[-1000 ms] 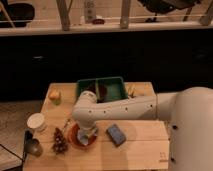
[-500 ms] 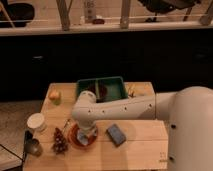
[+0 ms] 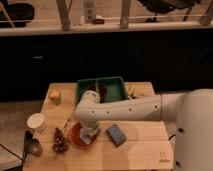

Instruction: Wipe red bowl with towel

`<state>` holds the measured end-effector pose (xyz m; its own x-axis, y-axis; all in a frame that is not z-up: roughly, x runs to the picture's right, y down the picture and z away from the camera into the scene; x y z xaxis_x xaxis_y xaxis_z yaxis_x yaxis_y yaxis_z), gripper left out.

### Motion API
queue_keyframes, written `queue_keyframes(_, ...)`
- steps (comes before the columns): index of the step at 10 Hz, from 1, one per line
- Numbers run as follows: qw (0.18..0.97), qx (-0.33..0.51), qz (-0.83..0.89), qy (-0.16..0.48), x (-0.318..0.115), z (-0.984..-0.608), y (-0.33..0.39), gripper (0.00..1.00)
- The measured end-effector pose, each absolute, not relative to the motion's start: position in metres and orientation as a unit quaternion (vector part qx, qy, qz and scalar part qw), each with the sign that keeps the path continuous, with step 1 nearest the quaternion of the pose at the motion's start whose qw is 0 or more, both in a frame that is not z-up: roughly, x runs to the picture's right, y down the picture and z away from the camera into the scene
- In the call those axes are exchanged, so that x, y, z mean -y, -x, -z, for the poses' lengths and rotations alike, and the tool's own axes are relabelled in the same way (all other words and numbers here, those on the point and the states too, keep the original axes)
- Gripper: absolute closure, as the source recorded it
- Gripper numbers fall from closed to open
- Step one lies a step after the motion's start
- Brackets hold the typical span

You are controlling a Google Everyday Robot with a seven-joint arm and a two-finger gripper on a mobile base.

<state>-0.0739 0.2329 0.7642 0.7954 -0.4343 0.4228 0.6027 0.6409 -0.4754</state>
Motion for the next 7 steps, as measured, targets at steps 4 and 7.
queue_keyframes(4,0.902,0.136,0.289,0.292,-0.212,-0.774,0.072,0.98)
queue_keyframes(7,0.899,0.145,0.305,0.280,-0.197,-0.786,0.087,0.98)
